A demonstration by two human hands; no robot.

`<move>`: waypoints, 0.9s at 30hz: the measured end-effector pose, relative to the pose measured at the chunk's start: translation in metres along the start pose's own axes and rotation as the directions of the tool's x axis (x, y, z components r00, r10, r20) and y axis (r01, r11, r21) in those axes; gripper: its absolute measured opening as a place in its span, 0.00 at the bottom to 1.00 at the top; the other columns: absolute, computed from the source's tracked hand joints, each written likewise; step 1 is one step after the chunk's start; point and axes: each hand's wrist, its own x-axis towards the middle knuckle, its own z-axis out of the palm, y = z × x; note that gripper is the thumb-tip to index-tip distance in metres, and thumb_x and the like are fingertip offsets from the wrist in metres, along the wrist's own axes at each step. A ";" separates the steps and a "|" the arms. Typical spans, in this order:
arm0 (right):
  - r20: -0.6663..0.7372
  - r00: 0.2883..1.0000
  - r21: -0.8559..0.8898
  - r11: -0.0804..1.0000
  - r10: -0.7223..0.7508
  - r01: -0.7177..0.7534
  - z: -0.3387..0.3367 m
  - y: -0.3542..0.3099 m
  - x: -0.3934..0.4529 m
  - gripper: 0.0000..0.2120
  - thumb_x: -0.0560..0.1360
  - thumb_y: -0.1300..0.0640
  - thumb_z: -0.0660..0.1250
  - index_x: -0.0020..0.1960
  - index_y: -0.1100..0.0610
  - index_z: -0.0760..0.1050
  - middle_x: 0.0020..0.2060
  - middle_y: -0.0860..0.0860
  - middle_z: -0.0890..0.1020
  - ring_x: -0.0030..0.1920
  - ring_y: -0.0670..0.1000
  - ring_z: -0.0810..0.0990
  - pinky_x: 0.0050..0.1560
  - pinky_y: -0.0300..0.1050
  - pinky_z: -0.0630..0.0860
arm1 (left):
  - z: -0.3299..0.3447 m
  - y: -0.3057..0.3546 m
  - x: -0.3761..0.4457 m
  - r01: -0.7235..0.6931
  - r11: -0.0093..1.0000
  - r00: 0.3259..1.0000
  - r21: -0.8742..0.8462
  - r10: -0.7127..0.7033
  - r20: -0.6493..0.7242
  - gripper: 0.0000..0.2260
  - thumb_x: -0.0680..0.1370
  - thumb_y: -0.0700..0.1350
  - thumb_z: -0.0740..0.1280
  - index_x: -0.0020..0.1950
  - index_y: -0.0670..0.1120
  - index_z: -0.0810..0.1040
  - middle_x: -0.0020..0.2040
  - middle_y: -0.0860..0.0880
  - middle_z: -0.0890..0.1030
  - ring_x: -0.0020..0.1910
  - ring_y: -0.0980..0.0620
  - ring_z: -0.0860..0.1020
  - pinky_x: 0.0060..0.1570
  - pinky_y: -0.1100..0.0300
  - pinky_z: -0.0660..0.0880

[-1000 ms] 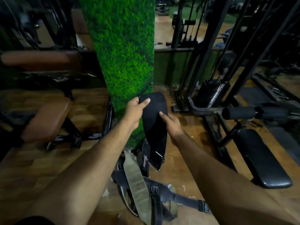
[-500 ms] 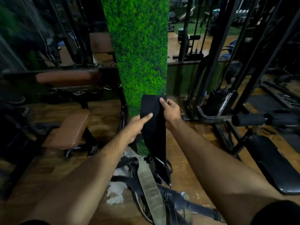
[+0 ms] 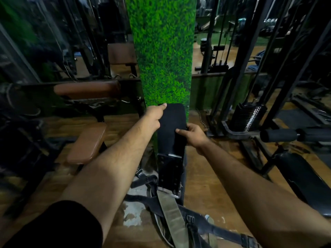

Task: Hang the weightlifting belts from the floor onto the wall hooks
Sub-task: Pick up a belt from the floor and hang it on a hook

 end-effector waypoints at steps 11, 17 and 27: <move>-0.232 0.945 0.389 0.912 0.231 -0.127 0.005 -0.087 0.022 0.12 0.77 0.50 0.71 0.49 0.60 0.81 0.46 0.59 0.87 0.42 0.59 0.86 0.47 0.59 0.83 | -0.029 0.008 -0.100 -0.193 0.974 0.924 0.114 0.142 0.354 0.35 0.76 0.28 0.59 0.79 0.52 0.60 0.43 0.47 0.77 0.40 0.54 0.76 0.49 0.56 0.70; -0.322 0.911 0.408 0.906 0.257 -0.112 0.010 -0.107 0.024 0.09 0.81 0.54 0.66 0.48 0.61 0.77 0.31 0.56 0.84 0.32 0.56 0.84 0.30 0.47 0.80 | -0.034 0.037 -0.111 -0.240 0.954 0.903 0.178 0.152 0.401 0.36 0.69 0.39 0.73 0.74 0.54 0.66 0.58 0.44 0.78 0.53 0.51 0.78 0.53 0.58 0.74; -0.437 0.891 0.125 0.973 -0.122 0.194 0.018 -0.109 -0.003 0.16 0.81 0.56 0.58 0.58 0.61 0.82 0.42 0.56 0.83 0.37 0.53 0.78 0.34 0.40 0.75 | -0.029 0.112 -0.089 -0.267 0.956 0.881 0.120 0.192 0.433 0.09 0.79 0.32 0.66 0.47 0.45 0.81 0.36 0.46 0.85 0.35 0.53 0.82 0.37 0.59 0.82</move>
